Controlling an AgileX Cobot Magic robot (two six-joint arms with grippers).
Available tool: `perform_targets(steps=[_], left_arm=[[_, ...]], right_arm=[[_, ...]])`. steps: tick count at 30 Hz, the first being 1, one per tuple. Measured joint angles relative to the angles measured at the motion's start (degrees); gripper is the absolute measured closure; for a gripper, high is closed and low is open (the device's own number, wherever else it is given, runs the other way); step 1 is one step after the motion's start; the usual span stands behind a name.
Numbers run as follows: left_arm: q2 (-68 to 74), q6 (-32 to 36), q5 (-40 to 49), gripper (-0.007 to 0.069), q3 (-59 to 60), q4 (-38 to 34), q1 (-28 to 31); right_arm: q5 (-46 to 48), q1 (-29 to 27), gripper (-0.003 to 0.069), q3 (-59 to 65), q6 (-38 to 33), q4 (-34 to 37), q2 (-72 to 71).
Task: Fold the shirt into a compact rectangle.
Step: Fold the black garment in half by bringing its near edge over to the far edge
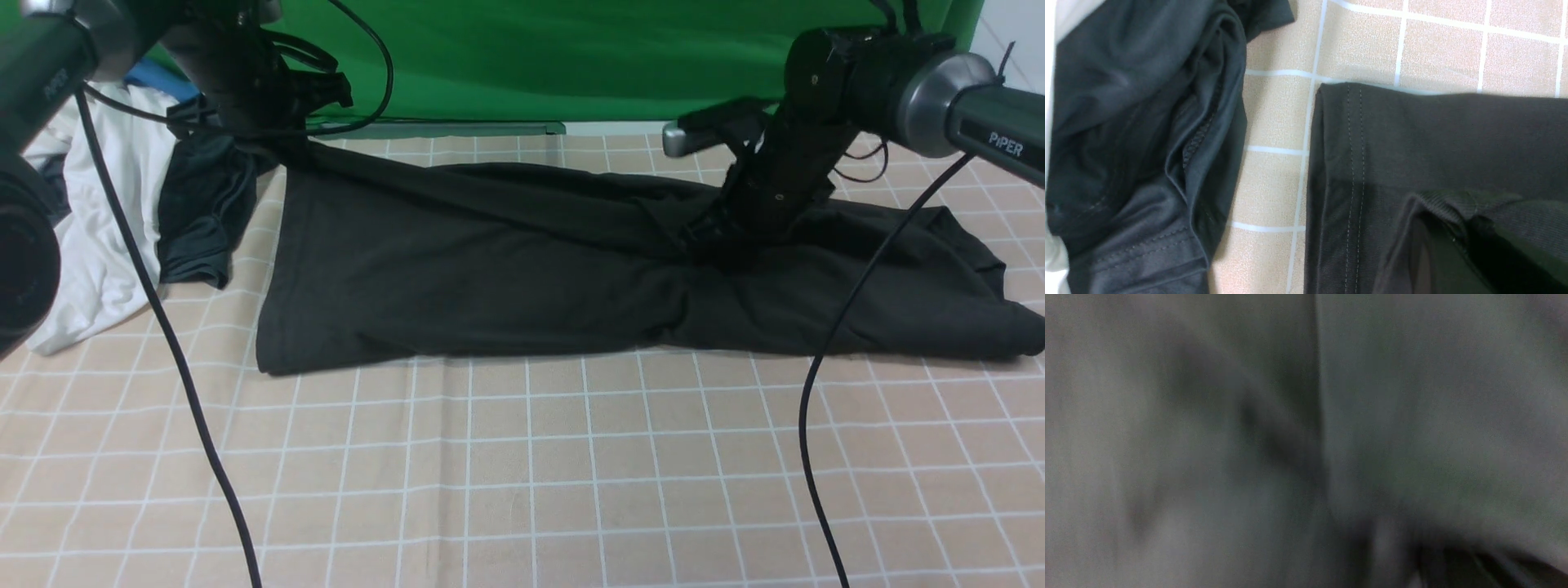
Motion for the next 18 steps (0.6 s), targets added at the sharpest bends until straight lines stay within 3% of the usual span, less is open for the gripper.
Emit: perform_targets(steps=[5,8,18], left_arm=[[0.0,0.0,0.0,0.0589,0.0,0.1,0.0],[0.0,0.0,0.0,0.0589,0.0,0.1,0.0],[0.0,0.3,0.1,0.0589,0.0,1.4,0.0]], right_arm=[[-14.4,-0.8,0.0621,-0.5,3.9,0.1,0.8],[-15.5,-2.4,0.0621,-2.4,5.3,0.0,0.8],[16.4,-8.2,0.0621,-12.2,0.5,-3.6,-2.0]])
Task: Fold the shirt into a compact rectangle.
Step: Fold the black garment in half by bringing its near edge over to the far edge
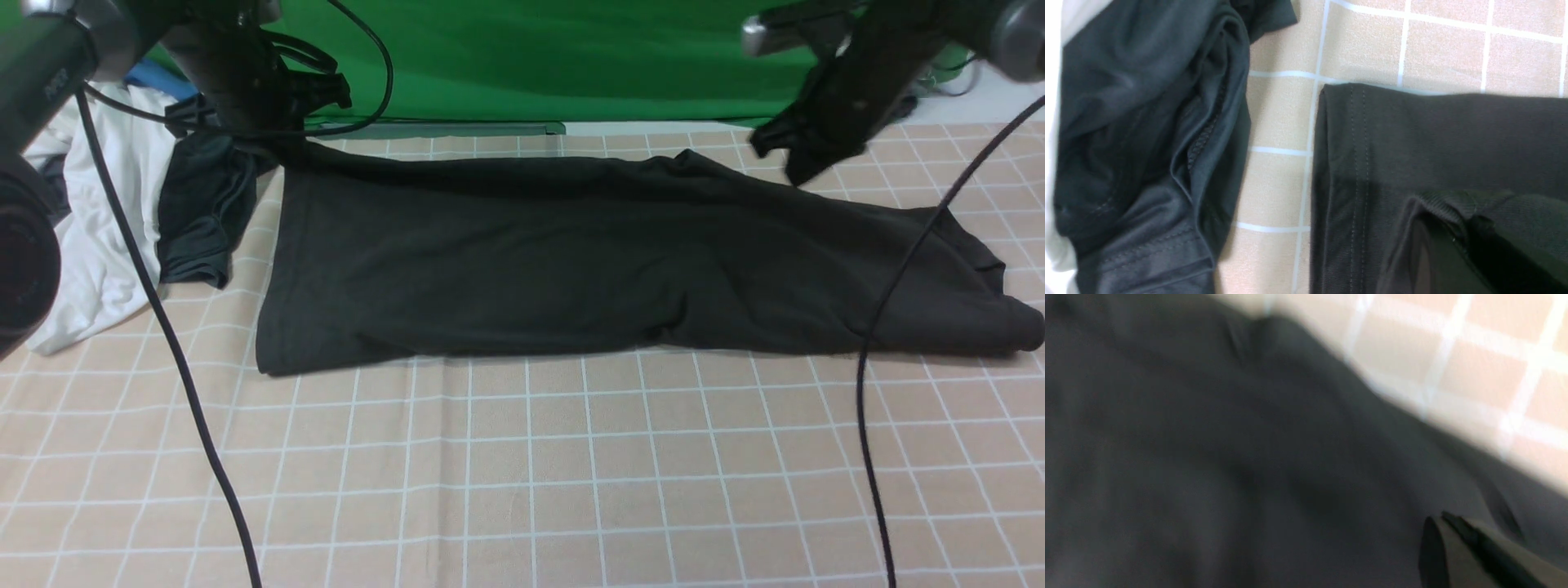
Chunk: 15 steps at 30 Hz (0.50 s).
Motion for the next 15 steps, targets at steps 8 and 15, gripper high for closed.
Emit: perform_targets(steps=[8,15], left_arm=[[0.0,0.0,-0.1,0.0589,0.0,2.2,0.0],[0.0,0.0,-0.3,0.0589,0.0,1.9,0.0]], right_arm=[[3.4,-8.8,0.0449,7.6,1.5,-1.8,-1.2],[-1.1,-10.2,0.0127,9.6,-2.2,-1.4,-0.6]])
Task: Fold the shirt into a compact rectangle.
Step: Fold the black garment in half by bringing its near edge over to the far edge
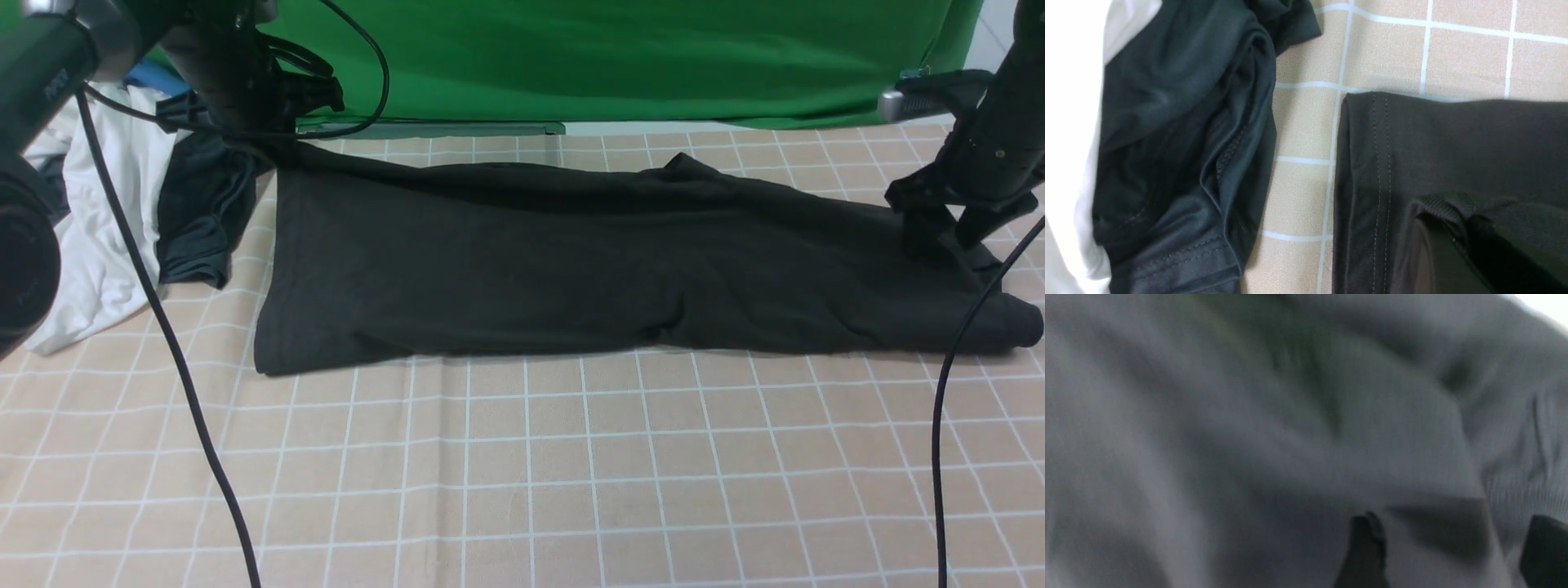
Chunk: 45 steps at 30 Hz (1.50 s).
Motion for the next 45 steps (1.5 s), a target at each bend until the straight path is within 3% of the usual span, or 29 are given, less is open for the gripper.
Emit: perform_targets(steps=[7,9,13,15,16,27,39,42,45], left_arm=[[0.0,1.5,0.0,0.0589,0.0,0.0,0.0],[0.0,1.5,0.0,0.0589,0.0,0.0,0.0],[0.0,1.8,0.0,0.0589,0.0,0.0,0.0],[0.0,2.2,0.1,0.0589,0.0,0.0,0.0],[0.0,2.3,0.3,0.0589,0.0,0.0,0.0],[0.0,1.9,0.8,0.0589,0.0,-0.2,0.0],[0.4,0.2,-6.9,0.0582,0.0,0.8,0.0],[0.4,0.7,-9.6,0.0528,0.0,1.3,0.0],[0.4,1.1,-10.9,0.0421,0.0,1.7,0.0]], right_arm=[[-5.6,0.0,0.0121,0.1,-3.2,5.5,1.0],[-5.6,0.0,0.0158,0.1,-3.8,7.2,3.2],[-5.5,0.0,0.0375,0.1,-3.9,8.3,4.1],[-5.4,0.0,0.0539,-0.3,-3.8,8.3,3.8],[-5.4,0.0,0.0559,-0.6,-3.8,8.1,3.5],[-8.2,-0.4,0.0556,-4.5,1.3,2.9,0.6],[-18.0,-0.6,0.046,-4.5,2.9,0.2,4.3],[-20.3,-1.0,0.0386,-4.5,3.0,-0.3,4.4],[-21.1,-1.0,0.0311,-4.7,3.3,-0.6,4.4]])
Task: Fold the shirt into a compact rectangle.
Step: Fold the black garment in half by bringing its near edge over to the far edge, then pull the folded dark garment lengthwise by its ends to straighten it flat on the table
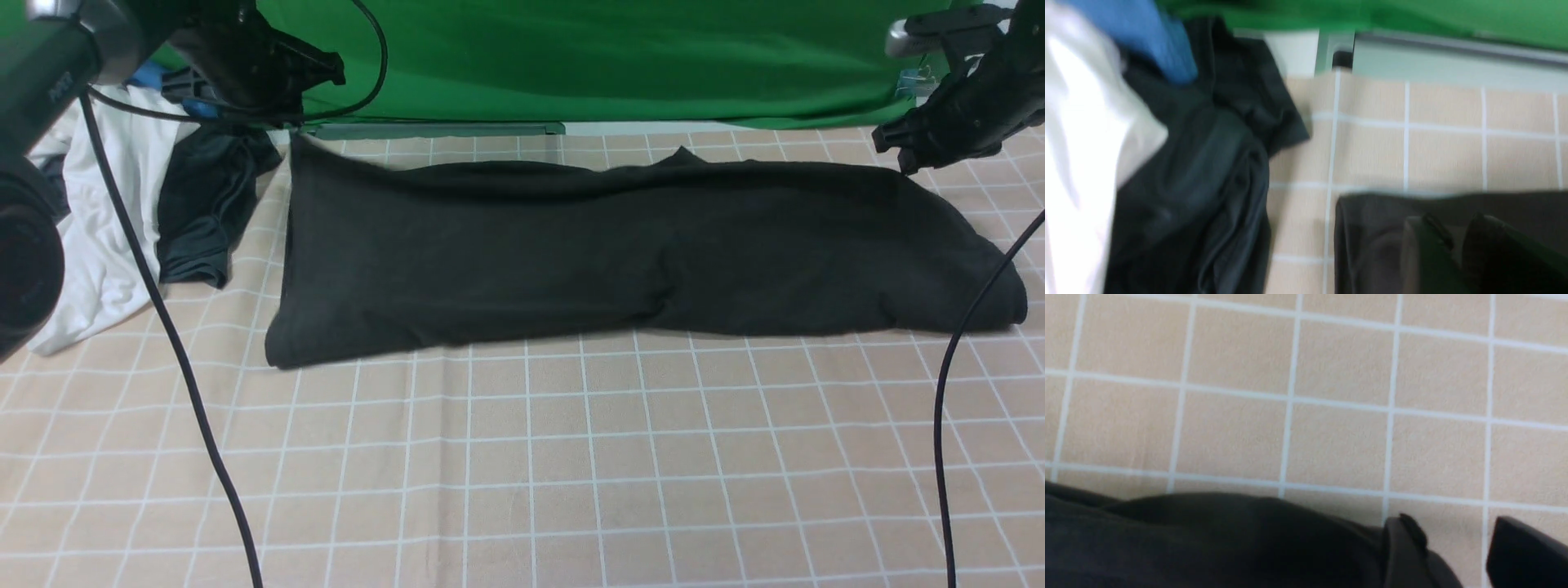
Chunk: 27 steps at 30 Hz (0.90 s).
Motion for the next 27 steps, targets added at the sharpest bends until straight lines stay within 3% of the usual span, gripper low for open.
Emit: perform_targets(steps=[2,3,6,8,11,15,18,21,24,27], left_arm=[[0.0,0.5,0.0,0.037,0.0,0.5,0.0],[-0.5,1.0,1.0,0.0303,0.0,1.8,0.0],[-2.5,2.6,6.4,0.0273,0.0,2.2,0.0],[-5.0,5.8,13.0,0.0328,0.0,1.0,0.0],[-8.9,8.3,19.4,0.0514,1.1,-0.3,0.0],[-14.1,8.7,20.6,0.0604,9.4,-1.6,0.0],[-18.2,8.2,20.3,0.0607,17.6,-3.7,0.0],[-23.4,8.0,15.6,0.0604,32.4,-9.9,0.0],[-24.8,9.7,11.3,0.0594,39.3,-12.3,0.0],[-24.8,10.7,5.6,0.0503,44.3,-12.5,0.0]], right_arm=[[0.6,0.0,0.0296,-0.3,0.1,0.0,-0.1],[2.8,0.0,0.03,-0.7,0.1,0.0,-0.7],[10.0,0.0,0.0398,-2.0,0.1,-0.4,-3.8],[14.6,0.0,0.0509,-2.3,-0.3,-0.4,-7.0],[21.6,0.0,0.0614,-2.1,-1.2,-0.4,-12.5],[24.8,0.0,0.0623,1.7,-2.5,-0.4,-18.1],[25.3,-0.1,0.0623,6.5,-2.5,0.2,-20.7],[22.6,-0.3,0.0623,13.9,-2.8,3.6,-24.2],[18.8,-0.3,0.0623,18.4,-4.1,7.1,-25.7],[16.1,-0.3,0.0623,21.1,-5.6,10.6,-25.9]])
